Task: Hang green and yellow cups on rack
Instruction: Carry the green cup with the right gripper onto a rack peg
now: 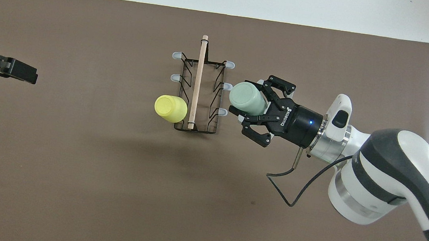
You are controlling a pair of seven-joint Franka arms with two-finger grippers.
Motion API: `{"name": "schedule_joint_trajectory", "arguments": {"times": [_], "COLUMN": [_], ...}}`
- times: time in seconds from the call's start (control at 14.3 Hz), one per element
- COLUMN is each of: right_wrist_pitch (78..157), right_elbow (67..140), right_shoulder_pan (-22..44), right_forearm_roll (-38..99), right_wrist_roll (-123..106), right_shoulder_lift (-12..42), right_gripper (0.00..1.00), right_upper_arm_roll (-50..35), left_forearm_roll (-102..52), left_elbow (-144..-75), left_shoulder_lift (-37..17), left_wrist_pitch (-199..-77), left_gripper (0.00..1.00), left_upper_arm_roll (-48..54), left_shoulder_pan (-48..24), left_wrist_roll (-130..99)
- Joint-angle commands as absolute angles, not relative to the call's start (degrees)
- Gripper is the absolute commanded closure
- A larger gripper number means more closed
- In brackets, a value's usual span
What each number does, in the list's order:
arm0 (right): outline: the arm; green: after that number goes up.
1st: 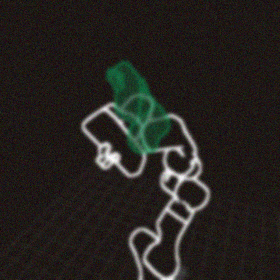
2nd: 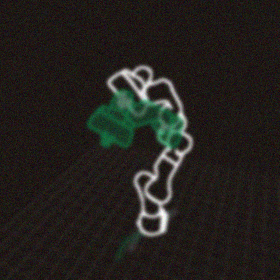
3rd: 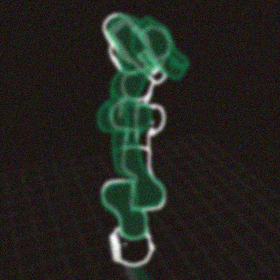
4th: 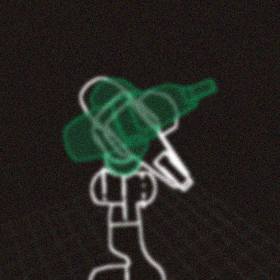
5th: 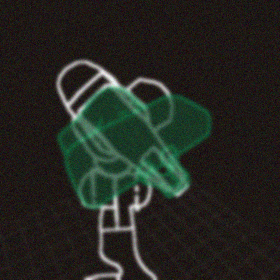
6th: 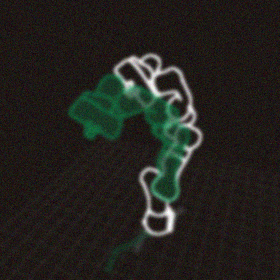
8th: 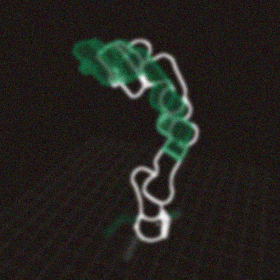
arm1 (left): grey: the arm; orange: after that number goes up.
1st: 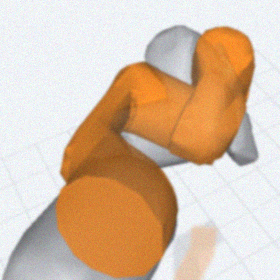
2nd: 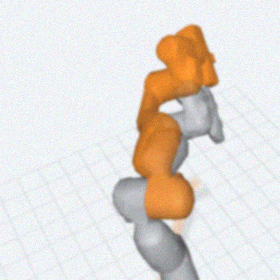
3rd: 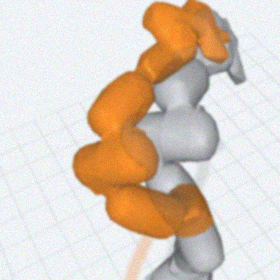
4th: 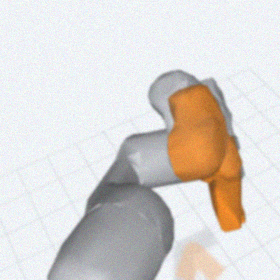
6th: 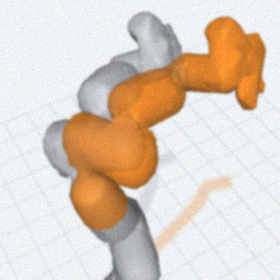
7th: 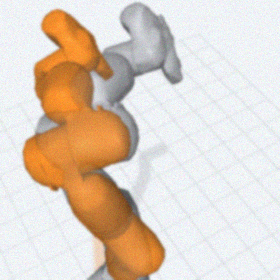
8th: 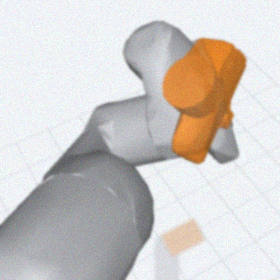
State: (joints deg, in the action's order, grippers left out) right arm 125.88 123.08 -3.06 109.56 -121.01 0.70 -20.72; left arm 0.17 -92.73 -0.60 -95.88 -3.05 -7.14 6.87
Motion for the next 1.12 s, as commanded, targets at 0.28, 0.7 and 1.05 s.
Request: {"name": "schedule_joint_trajectory", "arguments": {"times": [0.28, 0.7, 1.05], "right_wrist_pitch": [127.09, 126.48, 123.86], "right_elbow": [119.54, 118.56, 119.44], "right_shoulder_pan": [-0.18, 2.99, 3.60], "right_forearm_roll": [119.43, 125.94, 127.97], "right_wrist_roll": [-129.63, -139.02, -145.00], "right_shoulder_lift": [7.20, 12.38, 15.10], "right_gripper": [1.00, 1.00, 1.00], "right_upper_arm_roll": [-20.83, -20.83, -20.83], "left_forearm_roll": [-0.70, -0.70, -0.70], "left_elbow": [-92.81, -92.81, -92.81], "left_shoulder_lift": [-0.44, -0.35, -0.35], "left_wrist_pitch": [-95.36, -95.36, -95.36], "left_gripper": [0.00, 0.00, 0.00], "left_upper_arm_roll": [-3.16, -3.16, -3.16], "left_shoulder_pan": [-7.03, -6.94, -6.94], "left_wrist_roll": [7.38, 7.38, 7.38]}}
